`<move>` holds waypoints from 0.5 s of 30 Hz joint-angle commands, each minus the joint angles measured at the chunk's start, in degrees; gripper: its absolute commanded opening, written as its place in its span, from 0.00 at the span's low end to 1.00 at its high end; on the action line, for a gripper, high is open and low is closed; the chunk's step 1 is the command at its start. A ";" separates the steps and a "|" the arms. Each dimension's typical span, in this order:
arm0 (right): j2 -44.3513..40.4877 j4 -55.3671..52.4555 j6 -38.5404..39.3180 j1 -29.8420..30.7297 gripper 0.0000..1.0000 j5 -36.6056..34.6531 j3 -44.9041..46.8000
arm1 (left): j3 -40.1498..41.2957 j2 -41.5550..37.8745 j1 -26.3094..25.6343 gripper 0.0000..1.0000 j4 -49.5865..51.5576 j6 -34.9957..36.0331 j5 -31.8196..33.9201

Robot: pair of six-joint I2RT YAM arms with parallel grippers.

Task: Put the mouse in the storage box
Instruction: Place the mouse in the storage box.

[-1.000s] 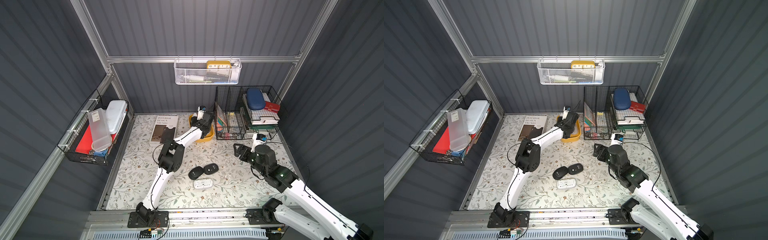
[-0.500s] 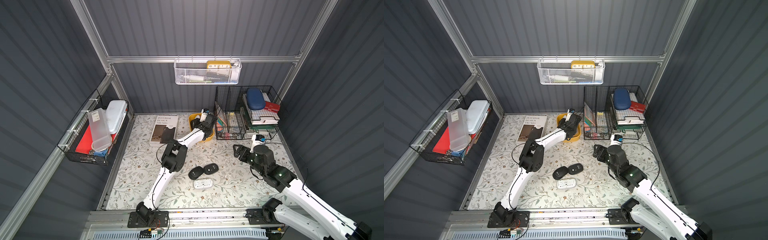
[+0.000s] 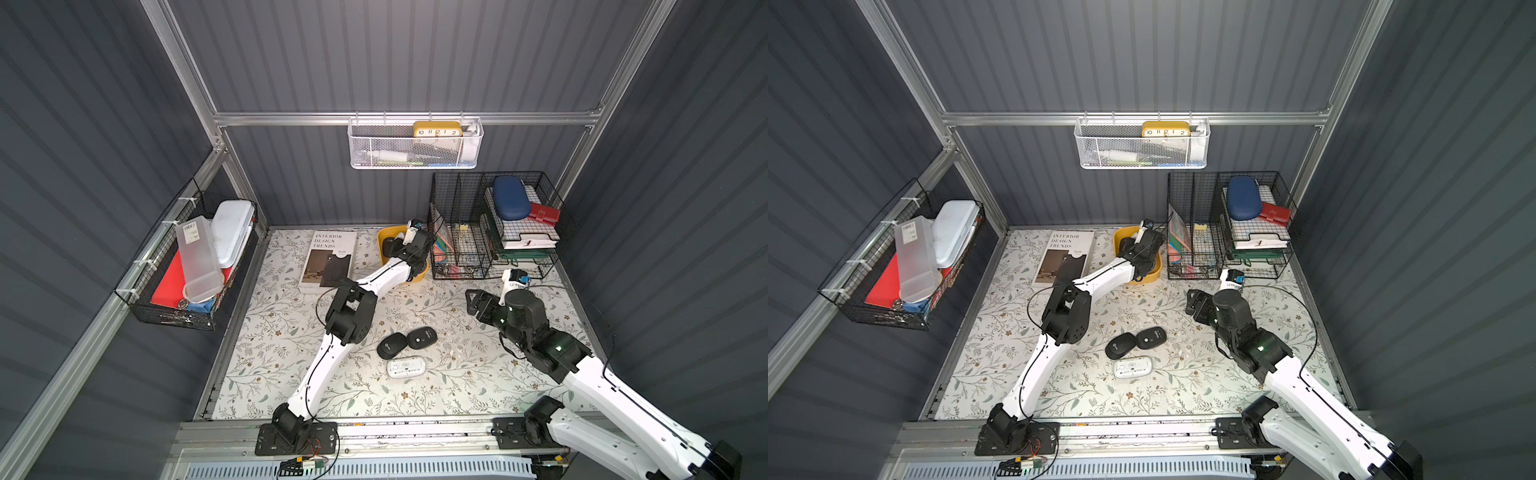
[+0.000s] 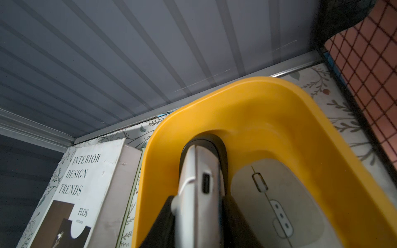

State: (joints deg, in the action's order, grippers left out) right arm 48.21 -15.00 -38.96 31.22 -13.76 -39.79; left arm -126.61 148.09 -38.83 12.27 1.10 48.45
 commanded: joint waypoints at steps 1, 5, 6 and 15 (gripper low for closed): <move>0.44 -0.20 -0.81 -0.17 0.85 -0.38 -0.44 | -1.45 1.84 -0.46 0.41 1.28 -0.04 -3.22; 0.84 -0.20 -1.12 -0.17 0.85 -0.11 -0.38 | -1.53 1.46 -0.44 0.53 1.00 -0.88 -6.34; 0.92 -0.12 -1.20 -0.19 0.85 -0.05 -0.37 | -1.71 1.45 -0.44 0.55 1.06 -1.04 -7.05; 0.93 -0.11 -1.47 -0.19 0.85 0.20 -0.02 | -2.94 -0.22 -0.40 0.65 1.10 -3.27 -14.70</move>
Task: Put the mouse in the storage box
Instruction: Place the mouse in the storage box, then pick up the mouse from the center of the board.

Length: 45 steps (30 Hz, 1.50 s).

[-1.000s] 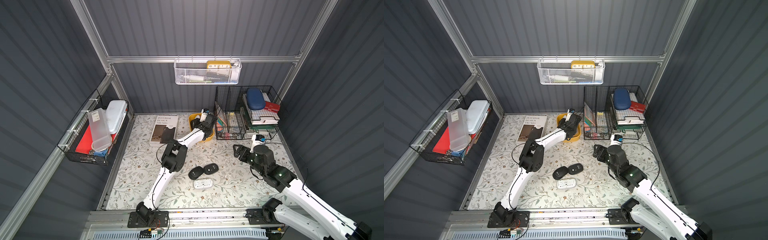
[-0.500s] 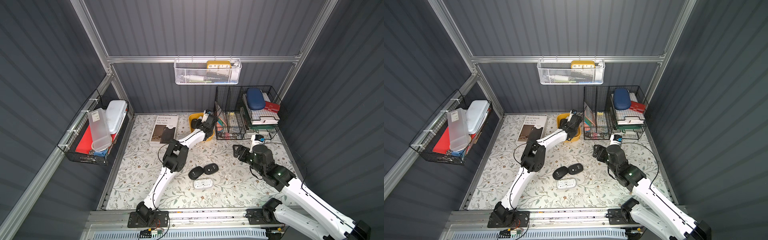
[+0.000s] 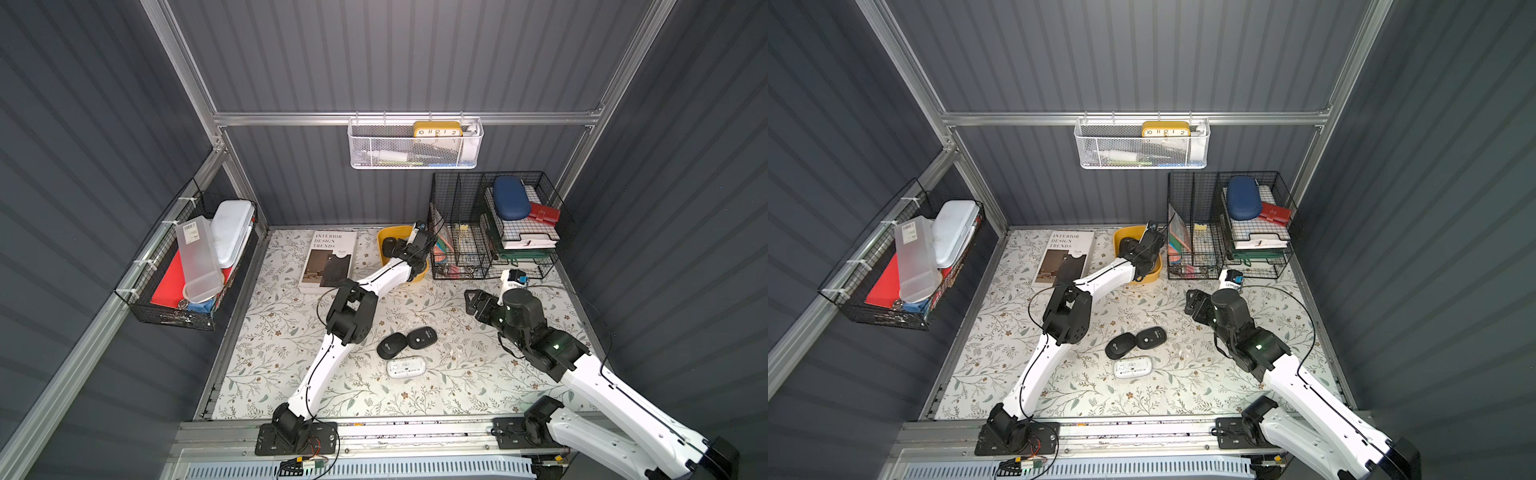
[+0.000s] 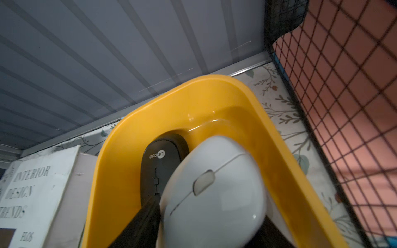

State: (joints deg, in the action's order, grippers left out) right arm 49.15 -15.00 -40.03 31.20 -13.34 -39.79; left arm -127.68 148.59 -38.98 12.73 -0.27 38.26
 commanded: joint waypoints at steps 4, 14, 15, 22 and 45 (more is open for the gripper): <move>-0.44 -0.59 -0.23 -0.18 0.85 -0.34 0.02 | -1.21 -3.39 -0.13 0.73 -0.29 -3.99 -9.42; -0.89 -2.05 0.92 -0.13 0.85 0.24 -0.46 | 6.38 -12.59 2.52 0.83 -3.53 -11.04 -16.85; -0.76 -2.00 1.00 -0.21 0.85 0.58 -0.53 | 7.50 -13.49 2.75 0.84 -4.29 -11.06 -17.09; 0.57 -2.71 1.44 -0.14 0.85 1.76 -1.78 | 9.49 -15.51 3.51 0.86 -3.21 -14.01 -17.81; 14.76 -14.88 8.69 5.12 0.84 12.84 -6.81 | 60.27 -56.64 1.71 0.99 -10.44 -25.03 -29.18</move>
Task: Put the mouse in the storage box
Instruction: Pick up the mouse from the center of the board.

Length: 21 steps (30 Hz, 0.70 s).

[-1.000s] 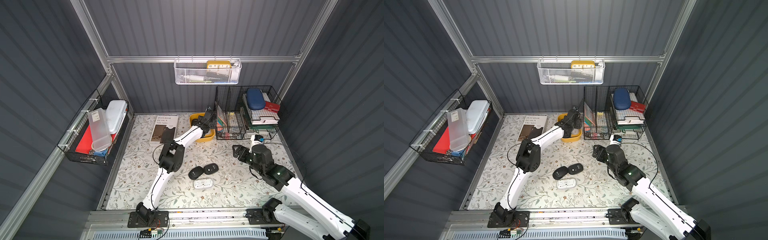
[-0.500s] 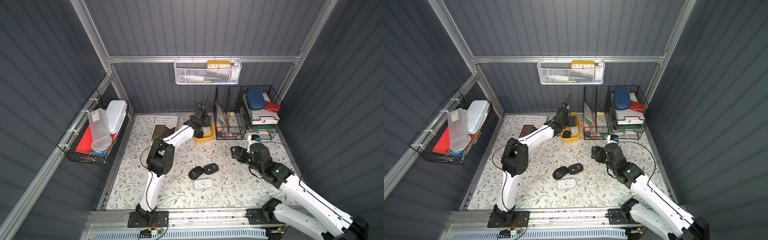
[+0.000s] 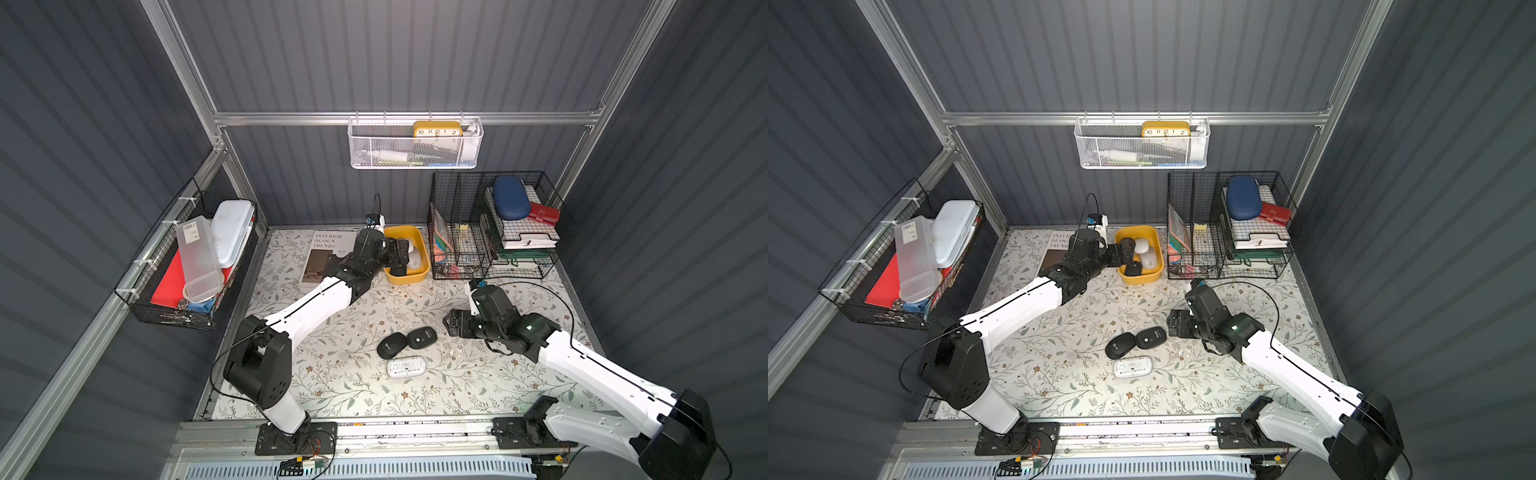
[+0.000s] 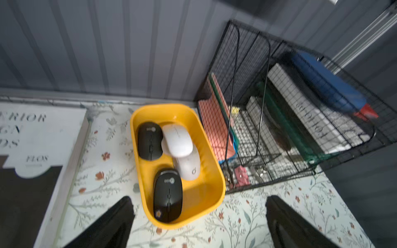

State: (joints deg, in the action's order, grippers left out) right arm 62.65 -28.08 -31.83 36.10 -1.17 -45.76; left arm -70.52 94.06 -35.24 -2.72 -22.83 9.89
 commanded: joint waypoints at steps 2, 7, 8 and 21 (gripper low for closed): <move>3.47 -1.22 -0.56 0.42 0.84 3.16 -0.89 | 5.84 -4.01 -2.73 0.99 5.10 -3.99 -2.57; 11.67 -1.36 -5.87 0.64 0.84 7.69 -2.95 | 11.15 -6.68 -4.82 0.99 6.00 -6.68 -5.58; 12.91 -1.58 -7.37 0.66 0.84 8.37 -3.38 | 12.01 -6.82 -5.21 0.99 5.89 -6.87 -7.04; 28.64 -1.20 -21.52 1.32 0.78 14.72 -8.60 | 19.20 -10.01 -5.84 0.95 3.45 -13.02 -9.54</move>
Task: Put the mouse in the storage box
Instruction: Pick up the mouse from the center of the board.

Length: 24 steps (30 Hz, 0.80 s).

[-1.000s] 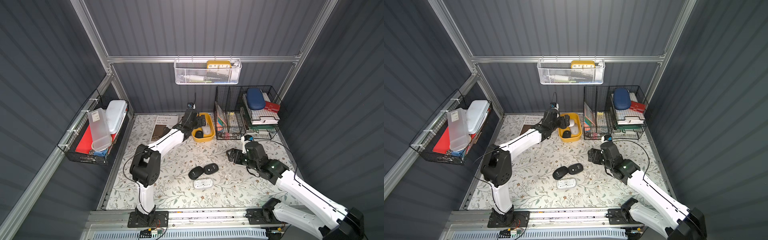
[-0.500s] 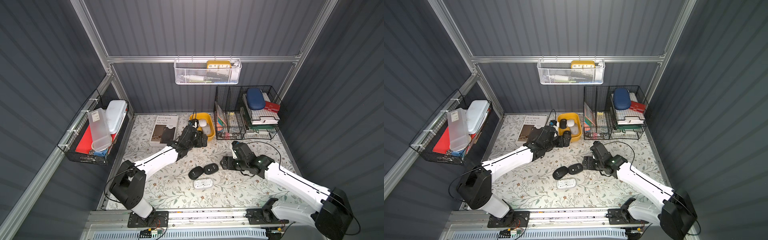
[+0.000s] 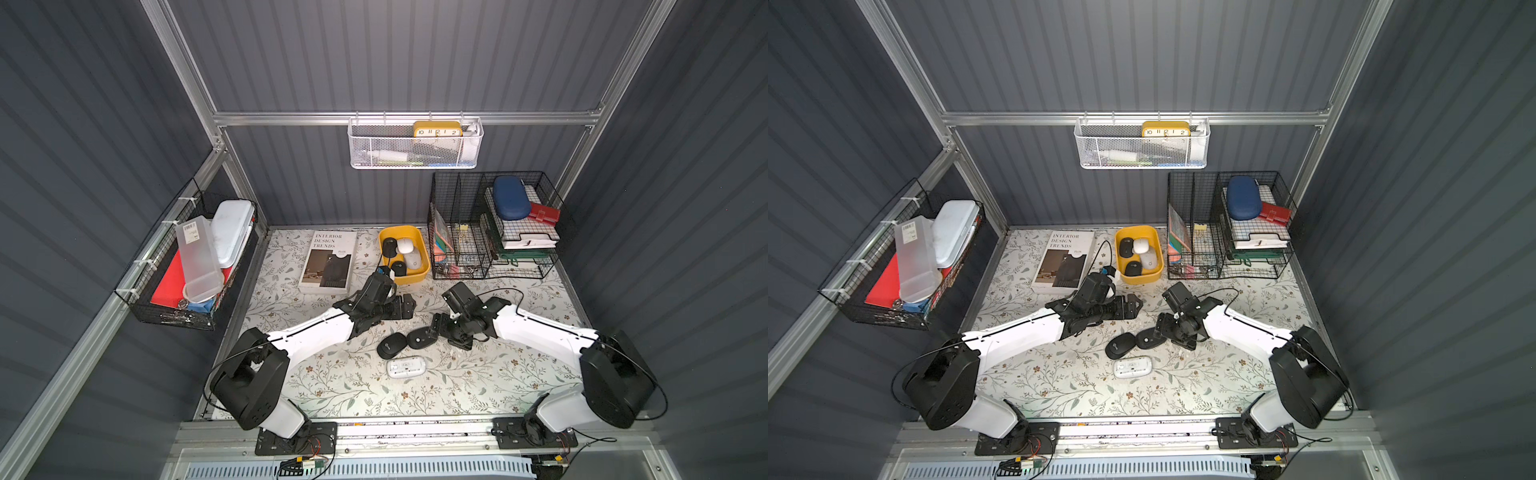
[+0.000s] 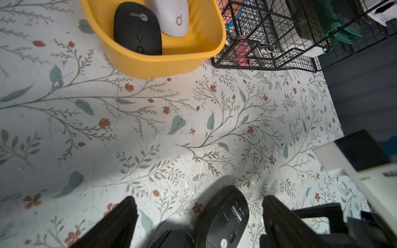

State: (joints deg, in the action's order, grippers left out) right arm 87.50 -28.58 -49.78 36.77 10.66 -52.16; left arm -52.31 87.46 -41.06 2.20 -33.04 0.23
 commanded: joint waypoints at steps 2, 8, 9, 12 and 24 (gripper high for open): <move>6.31 -0.94 -4.45 1.18 0.78 2.99 -3.63 | 2.02 -4.57 -0.01 0.96 -2.32 -2.99 0.71; 9.58 0.19 -6.04 2.25 0.79 2.43 -5.69 | 3.47 -5.30 -0.01 0.96 -3.28 -2.59 1.47; 10.38 -0.07 -6.03 2.31 0.78 2.43 -6.22 | 3.59 -5.40 -0.05 0.96 -3.57 -2.52 1.44; 12.13 -0.23 -6.56 2.75 0.78 2.15 -7.18 | 3.86 -5.50 -0.01 0.96 -4.28 -2.13 1.53; 18.06 -1.94 -5.24 4.32 0.68 0.24 -12.78 | 4.33 -5.60 -0.02 0.96 -4.92 -1.77 2.77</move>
State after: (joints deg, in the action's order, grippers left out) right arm 103.46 -28.32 -55.46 40.66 12.62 -64.66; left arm -49.04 82.94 -41.06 -2.00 -34.83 2.02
